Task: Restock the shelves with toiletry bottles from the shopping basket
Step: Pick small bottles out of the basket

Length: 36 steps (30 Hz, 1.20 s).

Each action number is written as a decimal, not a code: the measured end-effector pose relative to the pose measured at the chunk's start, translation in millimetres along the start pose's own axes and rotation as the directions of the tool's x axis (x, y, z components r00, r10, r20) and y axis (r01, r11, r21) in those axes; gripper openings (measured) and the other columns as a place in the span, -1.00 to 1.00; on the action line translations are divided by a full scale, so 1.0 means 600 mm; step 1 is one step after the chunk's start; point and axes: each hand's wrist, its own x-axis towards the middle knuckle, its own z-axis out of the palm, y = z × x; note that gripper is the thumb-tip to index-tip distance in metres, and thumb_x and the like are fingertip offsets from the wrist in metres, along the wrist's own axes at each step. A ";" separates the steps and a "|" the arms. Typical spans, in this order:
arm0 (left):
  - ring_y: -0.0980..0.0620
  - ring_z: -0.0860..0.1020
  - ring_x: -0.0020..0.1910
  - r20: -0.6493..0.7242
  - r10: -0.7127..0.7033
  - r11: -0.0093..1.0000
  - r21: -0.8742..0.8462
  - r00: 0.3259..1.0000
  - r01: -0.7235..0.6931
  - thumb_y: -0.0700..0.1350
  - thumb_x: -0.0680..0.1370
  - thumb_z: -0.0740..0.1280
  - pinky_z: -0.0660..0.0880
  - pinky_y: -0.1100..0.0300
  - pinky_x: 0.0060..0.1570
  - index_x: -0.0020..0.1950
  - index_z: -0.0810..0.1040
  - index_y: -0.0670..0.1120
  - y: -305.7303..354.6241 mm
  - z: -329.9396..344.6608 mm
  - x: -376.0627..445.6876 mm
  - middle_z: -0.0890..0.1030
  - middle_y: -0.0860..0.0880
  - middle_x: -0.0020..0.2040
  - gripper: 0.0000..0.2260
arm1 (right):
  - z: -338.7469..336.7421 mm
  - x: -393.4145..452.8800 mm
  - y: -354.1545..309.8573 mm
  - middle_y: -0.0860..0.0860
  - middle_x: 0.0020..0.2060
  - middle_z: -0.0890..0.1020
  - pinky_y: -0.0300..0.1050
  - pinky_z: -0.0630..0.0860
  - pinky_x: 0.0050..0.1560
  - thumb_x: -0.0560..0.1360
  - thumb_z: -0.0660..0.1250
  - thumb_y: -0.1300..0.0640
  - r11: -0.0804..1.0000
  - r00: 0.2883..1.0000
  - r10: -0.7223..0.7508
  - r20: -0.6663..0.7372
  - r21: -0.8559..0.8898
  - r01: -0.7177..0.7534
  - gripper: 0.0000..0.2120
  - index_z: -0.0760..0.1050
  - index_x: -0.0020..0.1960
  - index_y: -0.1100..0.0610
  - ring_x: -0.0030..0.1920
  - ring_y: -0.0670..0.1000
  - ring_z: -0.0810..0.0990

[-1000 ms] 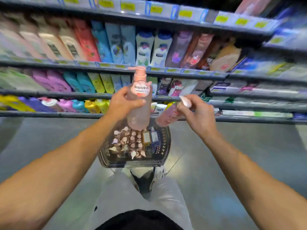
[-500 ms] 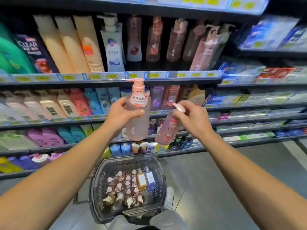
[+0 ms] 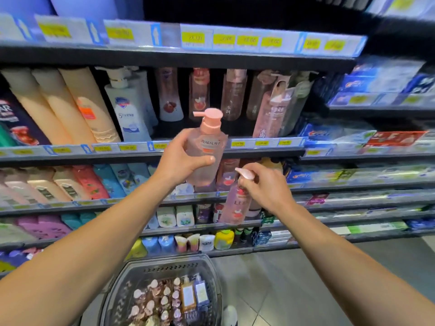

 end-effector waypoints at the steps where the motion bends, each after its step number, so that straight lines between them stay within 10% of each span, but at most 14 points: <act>1: 0.14 0.59 0.08 -0.002 0.031 0.999 0.024 1.000 -0.031 -0.01 0.20 0.55 0.52 0.08 0.12 0.17 0.52 0.16 0.014 0.011 0.017 0.65 0.13 0.06 -0.44 | -0.003 0.012 0.012 -0.02 -0.12 0.69 -0.01 0.51 -0.09 0.45 0.41 -0.04 1.000 1.000 -0.005 0.008 0.003 0.005 -0.74 0.59 0.12 -0.03 -0.06 0.07 0.61; 11: 0.11 0.60 0.10 0.010 0.228 0.951 0.210 0.974 -0.225 -0.03 0.16 0.48 0.54 -0.06 0.15 0.10 0.45 0.40 0.083 0.112 0.178 0.63 0.23 0.06 -0.41 | -0.015 0.093 0.103 -0.06 -0.06 0.69 -0.04 0.50 -0.04 0.44 0.41 -0.05 0.998 0.992 -0.042 0.119 0.053 0.036 -0.71 0.57 0.16 -0.07 -0.02 0.04 0.61; 24: 0.06 0.47 -0.31 -0.208 -0.279 0.929 0.189 0.938 0.318 0.11 0.35 0.56 0.37 0.18 -0.35 -0.20 0.51 -0.17 0.005 0.165 0.297 0.52 -0.01 -0.31 -0.60 | 0.014 0.130 0.136 -0.07 -0.06 0.68 0.02 0.52 -0.03 0.47 0.38 -0.06 0.992 0.972 -0.062 0.227 0.117 0.036 -0.75 0.53 0.13 -0.09 -0.04 0.01 0.58; 29: 0.06 0.53 -0.16 -0.184 -0.369 0.897 0.186 0.911 0.401 0.15 0.35 0.54 0.37 0.25 -0.26 -0.02 0.63 -0.20 -0.001 0.171 0.325 0.60 0.00 -0.18 -0.55 | 0.021 0.140 0.140 -0.07 -0.07 0.67 0.05 0.52 -0.02 0.49 0.37 -0.07 0.991 0.963 -0.071 0.259 0.128 0.039 -0.77 0.52 0.13 -0.08 -0.03 0.02 0.58; 36: 0.18 0.47 -0.25 -0.172 -0.400 0.889 0.164 0.900 0.427 0.15 0.36 0.54 0.34 0.29 -0.31 -0.27 0.49 -0.04 -0.004 0.177 0.326 0.55 0.08 -0.26 -0.66 | 0.023 0.141 0.135 -0.06 -0.06 0.67 0.04 0.51 0.01 0.49 0.37 -0.05 0.993 0.961 -0.061 0.270 0.116 0.031 -0.76 0.54 0.14 -0.06 -0.03 0.03 0.58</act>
